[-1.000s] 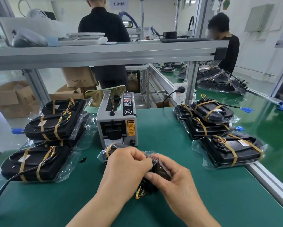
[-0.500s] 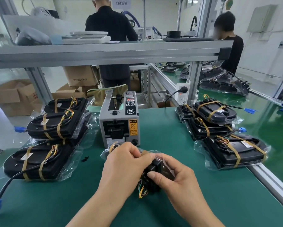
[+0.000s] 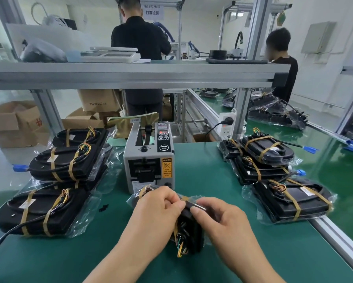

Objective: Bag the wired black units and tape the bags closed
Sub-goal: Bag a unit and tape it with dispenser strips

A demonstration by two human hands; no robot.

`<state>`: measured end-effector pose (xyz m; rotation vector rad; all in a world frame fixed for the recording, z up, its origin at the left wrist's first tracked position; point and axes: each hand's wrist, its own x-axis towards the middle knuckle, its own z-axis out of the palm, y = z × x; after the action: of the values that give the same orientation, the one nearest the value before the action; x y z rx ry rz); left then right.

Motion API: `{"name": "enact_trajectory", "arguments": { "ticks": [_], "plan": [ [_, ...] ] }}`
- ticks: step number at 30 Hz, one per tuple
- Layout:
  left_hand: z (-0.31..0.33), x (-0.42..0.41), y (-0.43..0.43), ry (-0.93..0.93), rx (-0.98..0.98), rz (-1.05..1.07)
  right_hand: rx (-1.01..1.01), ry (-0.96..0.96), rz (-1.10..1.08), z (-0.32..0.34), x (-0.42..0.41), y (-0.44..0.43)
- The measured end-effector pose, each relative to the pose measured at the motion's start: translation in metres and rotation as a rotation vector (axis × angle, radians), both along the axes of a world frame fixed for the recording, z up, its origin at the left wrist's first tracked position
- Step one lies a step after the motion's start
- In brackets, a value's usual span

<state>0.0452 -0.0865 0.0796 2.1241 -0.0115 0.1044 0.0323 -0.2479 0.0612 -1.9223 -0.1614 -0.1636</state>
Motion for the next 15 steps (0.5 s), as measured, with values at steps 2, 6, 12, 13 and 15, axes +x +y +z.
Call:
{"name": "enact_trajectory", "arguments": {
  "ticks": [2, 6, 12, 13, 15],
  "plan": [
    [-0.002, -0.002, 0.005, -0.021, -0.02, 0.006, -0.028, 0.001, -0.041, 0.004, 0.002, 0.001],
    [-0.003, 0.004, 0.047, -0.202, -0.113, 0.276, 0.0, 0.058, -0.053, 0.007, 0.0, 0.0],
    [0.001, 0.025, 0.083, -0.079, 0.028, -0.039, 0.044, 0.099, -0.065, 0.009, -0.002, 0.006],
    [0.002, 0.028, 0.084, -0.069, 0.04, -0.089, 0.043, 0.104, -0.075, 0.01, -0.003, 0.007],
    [0.003, 0.034, 0.086, -0.071, 0.054, -0.169, -0.006, 0.106, -0.081, 0.01, -0.003, 0.008]
  ]
}}
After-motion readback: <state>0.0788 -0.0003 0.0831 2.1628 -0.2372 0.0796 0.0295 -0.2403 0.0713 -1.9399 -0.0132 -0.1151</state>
